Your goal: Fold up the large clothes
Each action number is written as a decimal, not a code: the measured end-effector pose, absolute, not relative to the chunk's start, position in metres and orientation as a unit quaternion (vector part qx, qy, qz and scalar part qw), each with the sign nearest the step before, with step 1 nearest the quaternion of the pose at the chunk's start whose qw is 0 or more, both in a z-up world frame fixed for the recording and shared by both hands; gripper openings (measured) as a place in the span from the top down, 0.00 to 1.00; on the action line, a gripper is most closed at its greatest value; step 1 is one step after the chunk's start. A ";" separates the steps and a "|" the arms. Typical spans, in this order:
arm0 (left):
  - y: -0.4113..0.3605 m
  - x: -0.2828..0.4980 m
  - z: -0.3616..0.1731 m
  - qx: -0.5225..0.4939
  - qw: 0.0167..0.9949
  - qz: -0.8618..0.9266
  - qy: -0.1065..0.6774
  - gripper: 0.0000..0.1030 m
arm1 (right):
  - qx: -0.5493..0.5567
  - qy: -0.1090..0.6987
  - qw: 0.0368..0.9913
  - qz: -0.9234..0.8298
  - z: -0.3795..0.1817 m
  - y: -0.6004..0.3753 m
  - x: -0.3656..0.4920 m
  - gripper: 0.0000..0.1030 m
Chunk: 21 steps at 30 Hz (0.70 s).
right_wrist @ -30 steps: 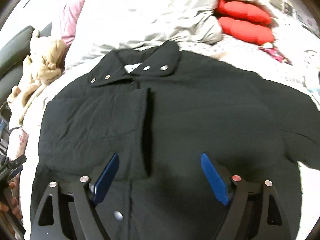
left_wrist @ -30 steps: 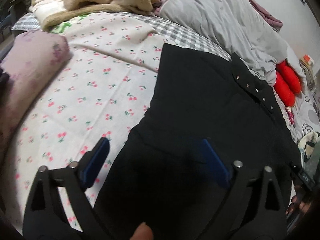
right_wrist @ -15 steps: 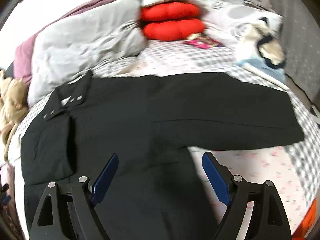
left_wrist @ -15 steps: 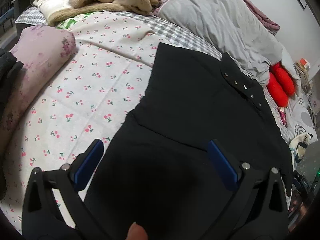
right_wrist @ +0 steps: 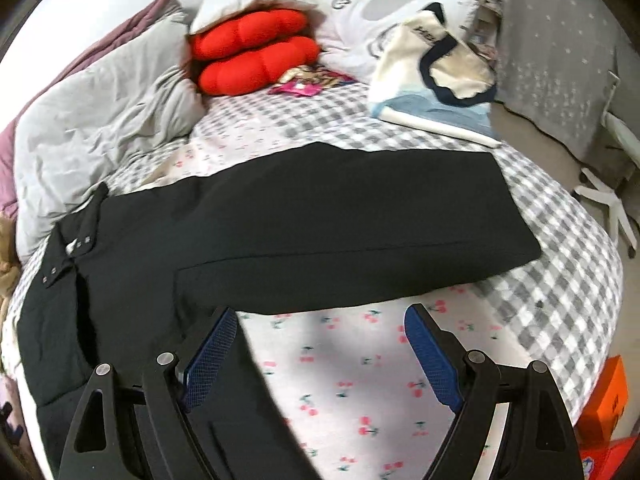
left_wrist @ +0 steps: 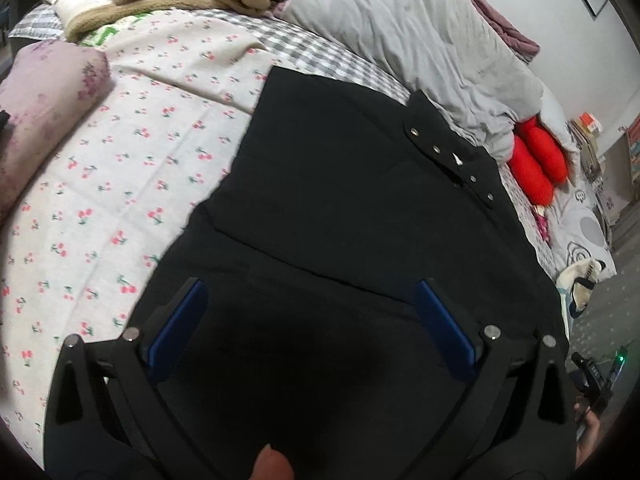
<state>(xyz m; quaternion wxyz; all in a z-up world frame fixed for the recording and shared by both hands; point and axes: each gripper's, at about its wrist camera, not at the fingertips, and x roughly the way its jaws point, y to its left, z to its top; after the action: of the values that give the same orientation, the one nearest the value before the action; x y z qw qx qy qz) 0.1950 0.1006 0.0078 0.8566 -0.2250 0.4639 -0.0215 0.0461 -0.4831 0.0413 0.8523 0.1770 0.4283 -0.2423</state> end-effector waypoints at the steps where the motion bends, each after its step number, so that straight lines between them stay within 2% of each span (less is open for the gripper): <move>1: 0.097 0.195 0.007 -0.217 0.857 -0.024 0.466 0.00 | 0.184 0.427 0.852 -0.241 0.041 -0.487 0.045 0.15; 7: 0.083 0.197 0.006 -0.179 0.863 -0.009 0.472 0.00 | 0.234 0.424 0.833 -0.268 0.036 -0.526 0.035 0.15; 11: 0.079 0.196 0.005 -0.149 0.870 0.004 0.469 0.00 | 0.305 0.391 0.827 -0.265 0.028 -0.559 0.023 0.15; 16: 0.080 0.191 -0.001 -0.163 0.870 0.013 0.465 0.00 | 0.394 0.379 0.798 -0.253 -0.007 -0.586 0.020 0.16; 21: 0.079 0.190 -0.004 -0.145 0.873 0.024 0.466 0.00 | 0.411 0.351 0.800 -0.259 -0.027 -0.597 0.026 0.16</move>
<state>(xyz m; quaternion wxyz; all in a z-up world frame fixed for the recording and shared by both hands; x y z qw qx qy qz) 0.1897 0.0793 -0.0043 0.8727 -0.1454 0.4656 0.0240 0.0256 -0.5968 -0.0267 0.8003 0.4109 0.3513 -0.2592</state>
